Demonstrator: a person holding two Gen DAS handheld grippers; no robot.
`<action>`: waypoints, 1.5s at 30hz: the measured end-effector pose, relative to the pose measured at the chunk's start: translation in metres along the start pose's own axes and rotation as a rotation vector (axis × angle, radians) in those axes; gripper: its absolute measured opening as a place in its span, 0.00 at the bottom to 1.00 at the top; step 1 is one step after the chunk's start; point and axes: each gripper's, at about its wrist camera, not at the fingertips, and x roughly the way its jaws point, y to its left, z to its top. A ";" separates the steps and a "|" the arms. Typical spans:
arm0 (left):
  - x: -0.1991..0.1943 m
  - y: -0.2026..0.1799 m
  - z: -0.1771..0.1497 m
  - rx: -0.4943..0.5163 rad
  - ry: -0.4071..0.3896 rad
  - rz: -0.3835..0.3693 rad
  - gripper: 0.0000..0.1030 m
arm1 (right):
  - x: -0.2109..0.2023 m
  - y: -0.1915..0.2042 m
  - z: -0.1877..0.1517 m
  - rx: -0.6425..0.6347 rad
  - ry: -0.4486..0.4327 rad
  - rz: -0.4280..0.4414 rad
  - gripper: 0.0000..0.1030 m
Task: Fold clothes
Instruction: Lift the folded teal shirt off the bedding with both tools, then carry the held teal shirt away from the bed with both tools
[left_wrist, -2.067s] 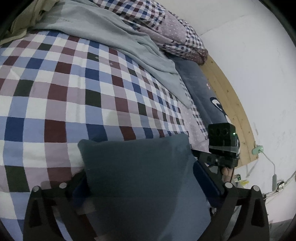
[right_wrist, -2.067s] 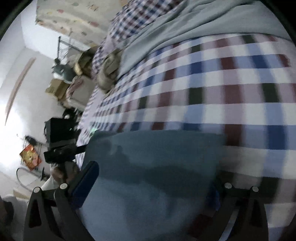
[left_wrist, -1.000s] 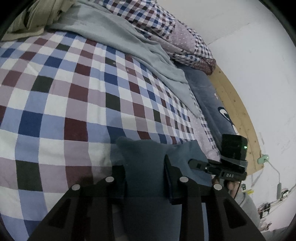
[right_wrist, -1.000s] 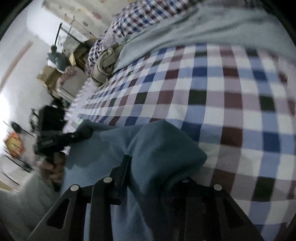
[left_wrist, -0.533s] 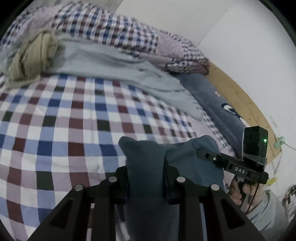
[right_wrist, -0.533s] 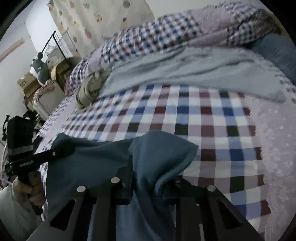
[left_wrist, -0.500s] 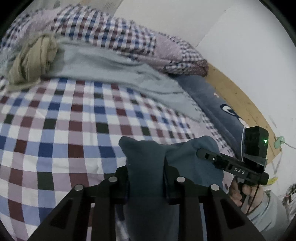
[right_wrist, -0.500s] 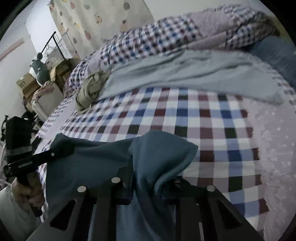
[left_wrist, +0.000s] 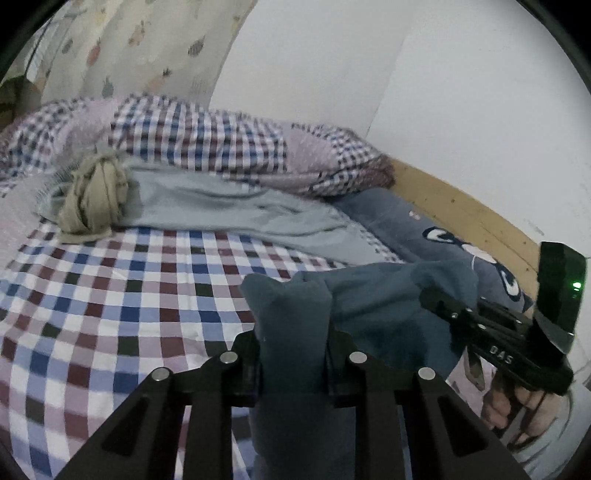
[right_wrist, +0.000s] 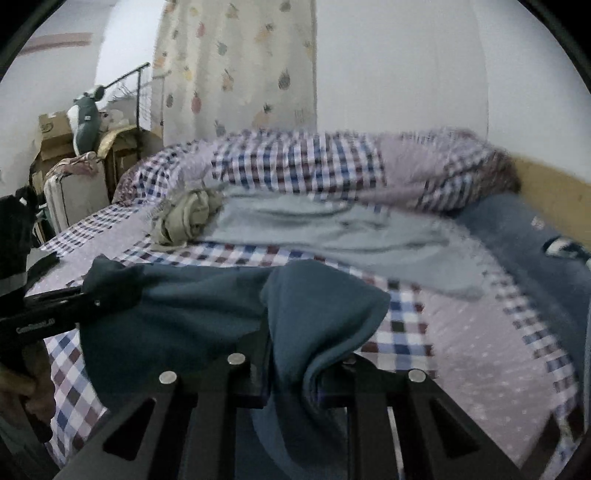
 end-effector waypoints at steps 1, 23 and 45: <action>-0.010 -0.005 -0.004 0.006 -0.020 0.003 0.23 | -0.012 0.005 -0.002 -0.012 -0.018 -0.010 0.16; -0.245 -0.096 -0.028 -0.012 -0.301 0.080 0.19 | -0.278 0.107 -0.007 -0.103 -0.354 -0.029 0.15; -0.531 -0.028 0.124 -0.047 -0.619 0.154 0.18 | -0.398 0.283 0.175 -0.185 -0.601 0.426 0.15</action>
